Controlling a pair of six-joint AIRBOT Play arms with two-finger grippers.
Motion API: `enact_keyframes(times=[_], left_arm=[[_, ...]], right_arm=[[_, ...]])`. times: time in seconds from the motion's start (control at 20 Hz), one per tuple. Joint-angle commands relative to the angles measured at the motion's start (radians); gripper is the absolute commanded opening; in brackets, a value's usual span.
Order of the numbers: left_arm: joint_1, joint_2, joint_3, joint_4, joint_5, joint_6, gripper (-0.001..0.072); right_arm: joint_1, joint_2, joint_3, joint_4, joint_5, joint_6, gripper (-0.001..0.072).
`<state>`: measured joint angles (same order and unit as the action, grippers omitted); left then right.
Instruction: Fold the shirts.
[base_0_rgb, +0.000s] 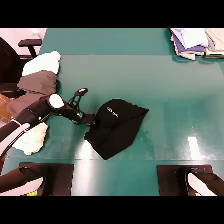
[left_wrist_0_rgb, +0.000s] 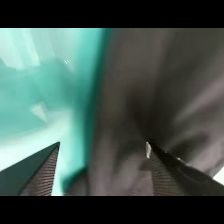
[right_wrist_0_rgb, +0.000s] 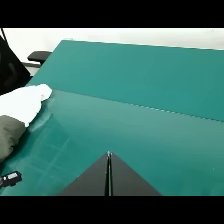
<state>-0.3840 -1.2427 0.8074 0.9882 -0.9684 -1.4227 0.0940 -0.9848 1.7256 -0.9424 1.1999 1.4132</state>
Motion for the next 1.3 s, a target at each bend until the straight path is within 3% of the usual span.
enact_keyframes(times=[0.0, 0.1, 0.25, 0.45, 0.7, 0.8, 1.0, 1.25], left_arm=[[-0.058, -0.001, -0.008, 0.000, 0.011, 0.009, 0.0388], [-0.057, 0.000, -0.007, 0.010, 0.011, 0.011, 0.0029], [0.021, 0.019, 0.051, 0.052, -0.027, -0.018, 0.0025], [0.188, 0.070, 0.257, 0.097, -0.064, -0.017, 0.0024], [0.225, 0.069, 0.352, 0.146, -0.056, -0.017, 0.0025], [0.225, 0.067, 0.349, 0.175, -0.056, -0.017, 0.0025], [0.225, 0.067, 0.349, 0.210, -0.053, -0.017, 0.0025], [0.225, 0.067, 0.349, 0.210, -0.037, -0.017, 0.0025]], right_arm=[[0.000, 0.000, 0.000, 0.001, 0.001, 0.000, 0.0019], [0.000, 0.000, 0.000, 0.000, 0.009, 0.000, 0.0019], [0.000, 0.000, 0.000, -0.002, 0.055, 0.000, 0.0019], [0.000, -0.001, -0.047, -0.109, 0.256, 0.023, 0.0019], [0.000, 0.076, -0.547, -0.145, 0.196, 0.081, 0.0034], [0.000, 0.071, -0.799, -0.051, 0.133, 0.088, 0.0487], [0.093, -0.023, -1.144, 0.222, -0.008, 0.016, 0.0500], [0.377, -0.217, -1.189, 0.410, -0.224, -0.036, 0.0449]])
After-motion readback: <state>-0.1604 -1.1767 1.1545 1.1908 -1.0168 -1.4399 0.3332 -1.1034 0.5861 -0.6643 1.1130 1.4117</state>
